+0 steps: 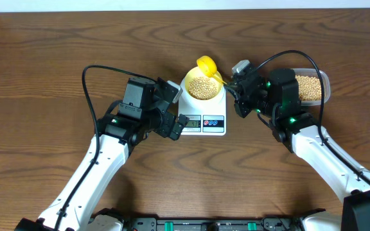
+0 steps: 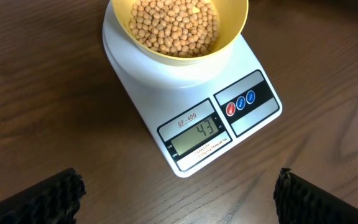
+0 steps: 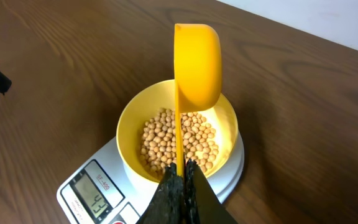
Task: Scoop item into bowl and weigh 50g on scale
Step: 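Move the empty scoop with the right gripper back to the tub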
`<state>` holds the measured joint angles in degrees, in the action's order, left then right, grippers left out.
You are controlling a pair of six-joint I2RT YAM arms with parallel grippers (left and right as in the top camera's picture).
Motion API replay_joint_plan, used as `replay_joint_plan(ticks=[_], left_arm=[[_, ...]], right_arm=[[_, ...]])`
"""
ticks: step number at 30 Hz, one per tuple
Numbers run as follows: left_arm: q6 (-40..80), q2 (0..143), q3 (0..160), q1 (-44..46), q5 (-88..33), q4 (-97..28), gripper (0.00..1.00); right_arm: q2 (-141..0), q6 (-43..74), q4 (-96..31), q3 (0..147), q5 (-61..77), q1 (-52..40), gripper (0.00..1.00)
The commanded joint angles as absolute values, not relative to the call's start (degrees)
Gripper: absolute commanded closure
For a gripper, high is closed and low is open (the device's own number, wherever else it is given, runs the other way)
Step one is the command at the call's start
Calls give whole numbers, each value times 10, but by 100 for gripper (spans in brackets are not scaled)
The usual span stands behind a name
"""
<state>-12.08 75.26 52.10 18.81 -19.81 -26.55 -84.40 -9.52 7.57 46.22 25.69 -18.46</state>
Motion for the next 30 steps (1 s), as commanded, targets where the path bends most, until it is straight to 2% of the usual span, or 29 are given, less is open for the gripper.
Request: replay_joint_plan(ticks=[1, 4, 12, 15, 20, 26, 30], left_arm=[[-124, 757, 518, 186, -203, -265, 0], [-124, 757, 518, 186, -203, -265, 0], [-124, 757, 518, 186, -203, -265, 0], [-124, 757, 518, 186, -203, -265, 0], [-124, 757, 518, 186, -203, -265, 0], [-124, 757, 518, 185, -203, -265, 0], [-124, 757, 518, 185, -203, -265, 0]], right_arm=[[-844, -91, 81, 463, 265, -189, 99], [-844, -191, 63, 463, 252, -189, 99], [-842, -204, 90, 463, 253, -189, 99], [-824, -124, 138, 464, 260, -188, 99], [-821, -57, 130, 464, 260, -180, 99], [-799, 84, 129, 464, 260, -134, 99], [-769, 94, 116, 464, 259, -81, 99]])
